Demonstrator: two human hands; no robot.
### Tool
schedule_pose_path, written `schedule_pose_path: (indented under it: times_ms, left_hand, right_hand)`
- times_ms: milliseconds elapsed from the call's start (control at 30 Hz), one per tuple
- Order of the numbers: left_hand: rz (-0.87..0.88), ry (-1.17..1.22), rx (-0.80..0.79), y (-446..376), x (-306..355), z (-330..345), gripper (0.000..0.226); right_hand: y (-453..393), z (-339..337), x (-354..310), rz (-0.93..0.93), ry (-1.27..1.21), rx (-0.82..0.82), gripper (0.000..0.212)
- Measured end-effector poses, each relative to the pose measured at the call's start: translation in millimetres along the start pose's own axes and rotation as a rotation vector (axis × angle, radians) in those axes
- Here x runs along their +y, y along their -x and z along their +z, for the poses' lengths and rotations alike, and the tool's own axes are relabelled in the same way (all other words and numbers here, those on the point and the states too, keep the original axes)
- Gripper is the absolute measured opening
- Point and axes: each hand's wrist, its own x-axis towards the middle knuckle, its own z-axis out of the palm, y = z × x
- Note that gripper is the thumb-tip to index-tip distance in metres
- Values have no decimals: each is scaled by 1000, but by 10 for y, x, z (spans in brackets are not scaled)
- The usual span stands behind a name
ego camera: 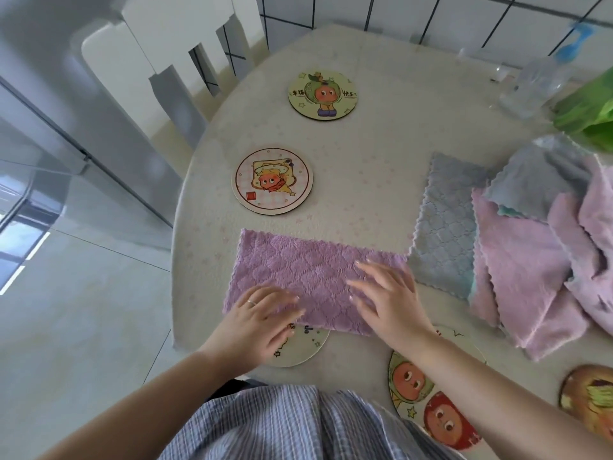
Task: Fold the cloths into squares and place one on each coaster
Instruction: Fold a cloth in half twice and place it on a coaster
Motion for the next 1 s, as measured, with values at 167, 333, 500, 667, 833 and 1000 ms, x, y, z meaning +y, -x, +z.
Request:
schedule_pose_path:
  times_ms: [167, 333, 500, 667, 833, 1000]
  left_hand:
    - [-17, 56, -13, -253, 190, 116, 17]
    - [-59, 98, 6, -252, 195, 161, 12]
    - [-78, 141, 27, -247, 213, 167, 10]
    - [-94, 140, 53, -273, 216, 102, 10]
    - [-239, 173, 211, -204, 179, -180, 12]
    - [-565, 569, 395, -160, 296, -400, 14]
  right_hand:
    - [-841, -91, -233, 96, -93, -89, 30]
    - [-1154, -96, -274, 145, 28, -185, 18]
    - [-1227, -86, -293, 171, 90, -296, 18]
    - [-1162, -206, -248, 83, -99, -287, 6]
    - [-974, -493, -189, 132, -424, -163, 11]
    - [-728, -650, -227, 243, -665, -95, 17]
